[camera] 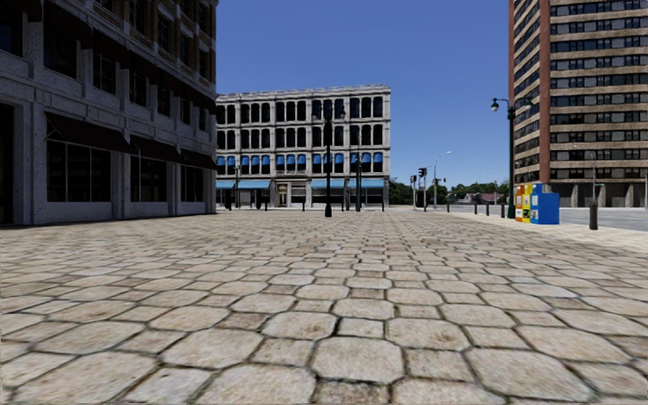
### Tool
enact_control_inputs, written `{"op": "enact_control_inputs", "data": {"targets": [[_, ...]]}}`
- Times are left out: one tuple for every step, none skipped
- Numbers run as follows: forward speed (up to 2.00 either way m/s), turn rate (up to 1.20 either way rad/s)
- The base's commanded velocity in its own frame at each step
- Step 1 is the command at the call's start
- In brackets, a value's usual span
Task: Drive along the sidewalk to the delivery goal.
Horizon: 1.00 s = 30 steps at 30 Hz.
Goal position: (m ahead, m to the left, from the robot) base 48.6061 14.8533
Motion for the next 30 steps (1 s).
{"op": "enact_control_inputs", "data": {"targets": [[2.00,0.00],[2.00,0.00],[2.00,0.00],[2.00,0.00],[2.00,0.00],[2.00,0.00],[2.00,0.00],[2.00,0.00],[2.00,0.00],[2.00,-0.45],[2.00,-0.45],[2.00,-0.54],[2.00,-0.58],[2.00,-0.58],[2.00,-0.58],[2.00,-0.58],[2.00,-0.58],[2.00,-0.58],[2.00,-0.58],[2.00,-0.58],[2.00,-0.58],[2.00,-0.58],[2.00,-0.58],[2.00,-0.58],[2.00,-0.58],[2.00,-0.58],[2.00,-0.58],[2.00,-0.45],[2.00,-0.45],[2.00,0.00]]}}
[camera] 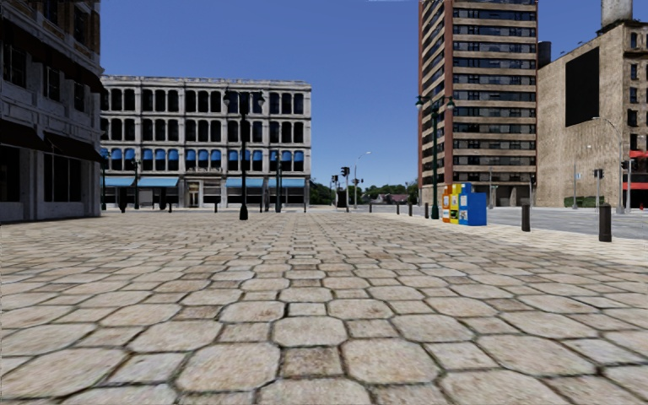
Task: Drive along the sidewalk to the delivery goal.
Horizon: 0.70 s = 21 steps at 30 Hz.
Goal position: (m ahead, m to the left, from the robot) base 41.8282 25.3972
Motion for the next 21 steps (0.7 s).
{"op": "enact_control_inputs", "data": {"targets": [[2.00,0.00],[2.00,0.00],[2.00,0.00],[2.00,0.00],[2.00,0.00],[2.00,0.00],[2.00,0.00],[2.00,0.00],[2.00,0.00],[2.00,0.00],[2.00,0.00],[2.00,0.00],[2.00,0.00],[2.00,0.00],[2.00,0.00],[2.00,0.00],[2.00,0.00],[2.00,0.00],[2.00,0.00],[2.00,0.00],[2.00,0.00]]}}
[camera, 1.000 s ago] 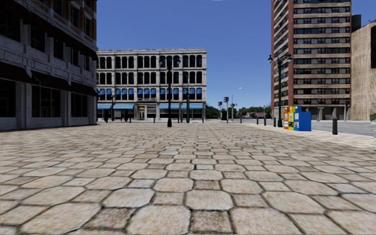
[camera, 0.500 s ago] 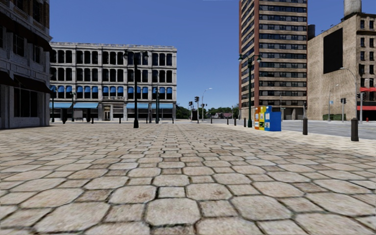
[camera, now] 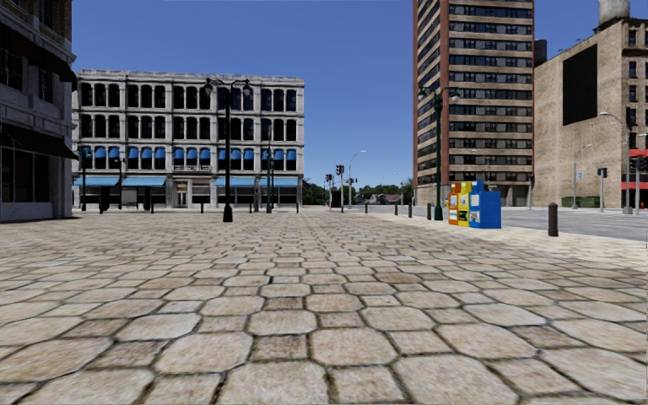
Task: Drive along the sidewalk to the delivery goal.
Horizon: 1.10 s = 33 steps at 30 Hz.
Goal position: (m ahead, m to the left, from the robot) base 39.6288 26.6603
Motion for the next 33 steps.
{"op": "enact_control_inputs", "data": {"targets": [[2.00,0.00],[2.00,0.00],[2.00,0.00],[2.00,0.00],[2.00,0.00],[2.00,0.00],[2.00,0.00],[2.00,0.00],[2.00,0.00],[2.00,0.00],[2.00,0.00],[2.00,0.00],[2.00,0.00],[2.00,0.00],[2.00,0.00],[2.00,0.00],[2.00,0.00],[2.00,0.00],[2.00,0.00],[2.00,0.00],[2.00,0.00],[2.00,0.00],[2.00,0.00],[2.00,0.00],[2.00,0.00],[2.00,0.00],[2.00,0.00],[2.00,0.00],[2.00,0.00],[2.00,0.00],[2.00,0.00],[2.00,0.00],[2.00,0.00]]}}
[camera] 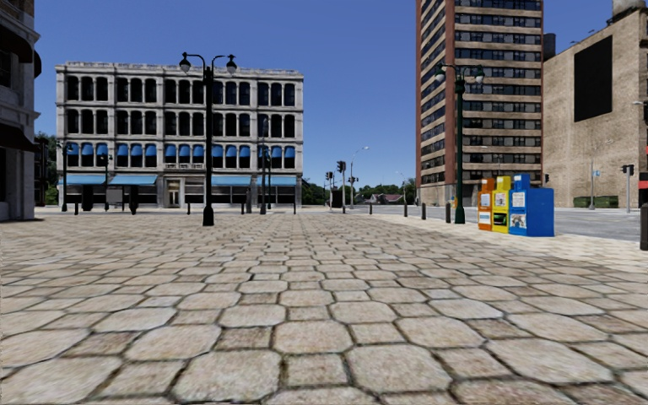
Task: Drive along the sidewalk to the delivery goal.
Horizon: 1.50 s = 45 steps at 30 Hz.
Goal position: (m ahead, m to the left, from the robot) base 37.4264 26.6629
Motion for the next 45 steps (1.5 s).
{"op": "enact_control_inputs", "data": {"targets": [[2.00,0.00],[2.00,0.00],[2.00,0.00],[2.00,0.00],[2.00,0.00],[2.00,0.00],[2.00,0.00],[2.00,0.00],[2.00,0.00],[2.00,0.00],[2.00,0.00],[2.00,0.00],[2.00,0.00],[2.00,0.00],[2.00,0.00],[2.00,0.00],[2.00,0.00],[2.00,0.00],[2.00,0.00],[2.00,0.00],[2.00,0.00],[2.00,0.00],[2.00,0.00],[2.00,0.00],[2.00,0.00],[2.00,0.00],[2.00,0.00],[2.00,0.00],[2.00,0.00],[2.00,0.00],[2.00,0.00],[2.00,0.00],[2.00,0.00],[2.00,0.00],[2.00,0.00],[2.00,0.00],[2.00,0.00],[2.00,0.00],[2.00,0.00],[2.00,0.00],[2.00,0.00],[2.00,0.00],[2.00,0.00],[2.00,0.00],[2.00,0.00]]}}
